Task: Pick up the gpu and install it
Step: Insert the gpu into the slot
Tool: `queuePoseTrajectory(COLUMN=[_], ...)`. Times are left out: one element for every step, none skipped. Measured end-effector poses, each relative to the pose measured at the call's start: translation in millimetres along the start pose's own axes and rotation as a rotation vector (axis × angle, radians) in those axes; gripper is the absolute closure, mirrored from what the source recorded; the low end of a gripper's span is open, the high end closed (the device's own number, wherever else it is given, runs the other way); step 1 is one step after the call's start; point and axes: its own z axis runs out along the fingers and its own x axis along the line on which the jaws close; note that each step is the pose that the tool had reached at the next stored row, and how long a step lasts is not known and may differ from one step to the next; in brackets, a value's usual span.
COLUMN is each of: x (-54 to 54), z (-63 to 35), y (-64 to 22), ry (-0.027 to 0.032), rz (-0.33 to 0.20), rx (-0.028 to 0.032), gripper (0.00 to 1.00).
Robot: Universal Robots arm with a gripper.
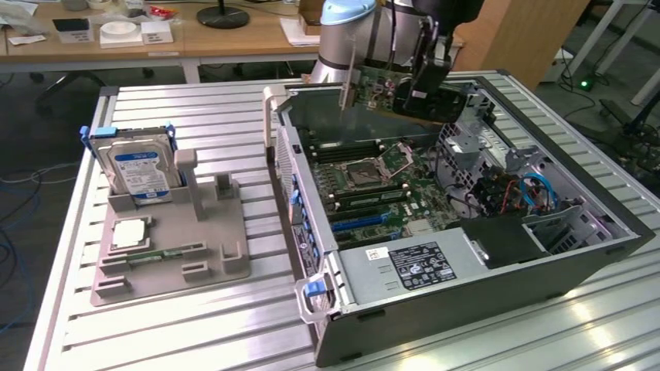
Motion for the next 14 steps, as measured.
queuePoseTrajectory(x=[0.0, 0.0, 0.0, 0.0, 0.0, 0.0, 0.0, -0.1, 0.0, -0.1, -0.1, -0.1, -0.1, -0.1], z=[0.3, 0.7, 1.0, 1.4, 1.7, 2.1, 2.3, 2.5, 2.7, 3.0, 3.0, 3.0, 3.1, 3.2], y=[-0.1, -0.1, -0.1, -0.1, 0.0, 0.1, 0.1, 0.0, 0.0, 0.0, -0.1, -0.1, -0.1, -0.1], ry=[-0.0010, -0.0013, -0.0015, -0.0015, -0.0017, -0.0023, -0.0025, -0.0031, -0.0046, -0.0090, -0.0147, -0.0222, -0.0292, -0.0369], rz=[-0.015, -0.033, -0.051, -0.069, -0.082, -0.089, -0.094, -0.099, -0.105, -0.112, -0.119, -0.126, -0.134, -0.140], rx=[0.0019, 0.0022, 0.0023, 0.0023, 0.0023, 0.0032, 0.0044, 0.0062, 0.0089, 0.0099, 0.0095, 0.0072, 0.0047, 0.0015], gripper=[0.72, 0.72, 0.72, 0.72, 0.72, 0.72, 0.72, 0.72, 0.72, 0.72, 0.72, 0.72, 0.72, 0.72])
